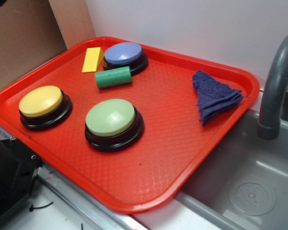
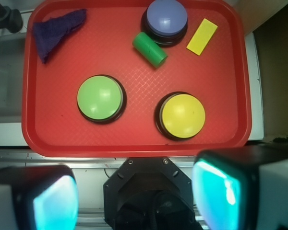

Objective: Push the green button.

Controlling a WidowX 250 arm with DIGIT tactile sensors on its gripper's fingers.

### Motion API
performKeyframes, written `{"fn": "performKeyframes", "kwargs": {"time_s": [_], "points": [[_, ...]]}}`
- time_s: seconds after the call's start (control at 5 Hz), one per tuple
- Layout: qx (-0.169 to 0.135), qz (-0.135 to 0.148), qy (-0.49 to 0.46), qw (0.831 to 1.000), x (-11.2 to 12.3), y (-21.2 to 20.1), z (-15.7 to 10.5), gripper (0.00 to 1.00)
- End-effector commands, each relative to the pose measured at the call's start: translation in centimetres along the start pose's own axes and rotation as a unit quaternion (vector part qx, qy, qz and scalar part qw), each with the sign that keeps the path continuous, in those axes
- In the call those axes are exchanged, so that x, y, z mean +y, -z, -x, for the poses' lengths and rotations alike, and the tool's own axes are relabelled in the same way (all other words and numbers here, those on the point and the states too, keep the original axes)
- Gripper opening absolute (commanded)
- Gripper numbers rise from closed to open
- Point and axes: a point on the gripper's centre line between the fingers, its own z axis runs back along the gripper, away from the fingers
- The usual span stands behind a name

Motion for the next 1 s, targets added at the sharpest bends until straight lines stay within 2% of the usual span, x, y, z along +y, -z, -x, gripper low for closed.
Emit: {"fn": "performKeyframes", "kwargs": {"time_s": [0.0, 0.2, 0.4, 0.6, 0.8], "points": [[0.000, 0.000, 0.000, 1.000, 0.0, 0.0, 0.0, 1.00], [-0.009, 0.025, 0.032, 0.999, -1.7, 4.8, -3.0, 1.00], [-0.003, 0.010, 0.084, 0.996, -4.1, 9.4, -4.0, 1.00], [0.007, -0.011, 0.143, 0.990, -5.6, 13.1, -4.8, 1.00], [0.020, -0.005, 0.169, 0.985, -5.8, 15.4, -5.3, 1.00]]}}
